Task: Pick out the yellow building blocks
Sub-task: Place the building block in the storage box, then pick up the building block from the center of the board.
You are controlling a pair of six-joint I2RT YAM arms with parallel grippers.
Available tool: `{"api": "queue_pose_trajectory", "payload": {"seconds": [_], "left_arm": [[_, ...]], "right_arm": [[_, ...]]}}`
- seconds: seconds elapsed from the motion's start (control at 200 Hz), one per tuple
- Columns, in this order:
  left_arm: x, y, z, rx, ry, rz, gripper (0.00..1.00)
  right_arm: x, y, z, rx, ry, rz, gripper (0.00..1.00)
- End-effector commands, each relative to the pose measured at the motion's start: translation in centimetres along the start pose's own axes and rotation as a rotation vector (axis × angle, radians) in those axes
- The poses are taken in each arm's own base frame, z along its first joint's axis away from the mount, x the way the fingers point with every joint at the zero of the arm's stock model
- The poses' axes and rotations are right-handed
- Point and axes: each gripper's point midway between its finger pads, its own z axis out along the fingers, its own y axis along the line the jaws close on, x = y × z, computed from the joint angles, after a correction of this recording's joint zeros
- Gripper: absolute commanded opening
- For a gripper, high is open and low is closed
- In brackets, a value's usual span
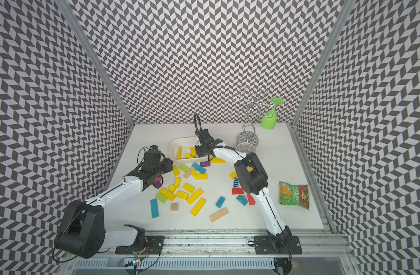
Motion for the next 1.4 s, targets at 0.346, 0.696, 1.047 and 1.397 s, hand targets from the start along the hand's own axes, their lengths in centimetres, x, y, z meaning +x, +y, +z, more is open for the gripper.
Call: {"api": "queue_pose_trajectory", "payload": {"seconds": [0.346,0.696,1.047,1.397], "left_arm": [[-1.2,0.4,-0.7,-0.034,-0.022,-0.009,0.47],[0.2,-1.4,-2.1,0.071,0.052,0.091,0.48],[5.9,-2.1,-3.9,0.072,0.156,0.155,0.54],[6.9,-1.4,-1.5,0.024,0.134,0.018,0.6]], "right_arm": [[-2.8,1.7,0.5,-0.033,-0.088,-0.031,0.56],[-5.9,3.1,-8.2,-0.088,-0.138,0.0,0.57],[3.0,3.2,-15.2,-0.085,-0.101,0.067,0.57],[6.9,1.4,-18.7,-0.016,-0.109,0.126,0.56]]}}
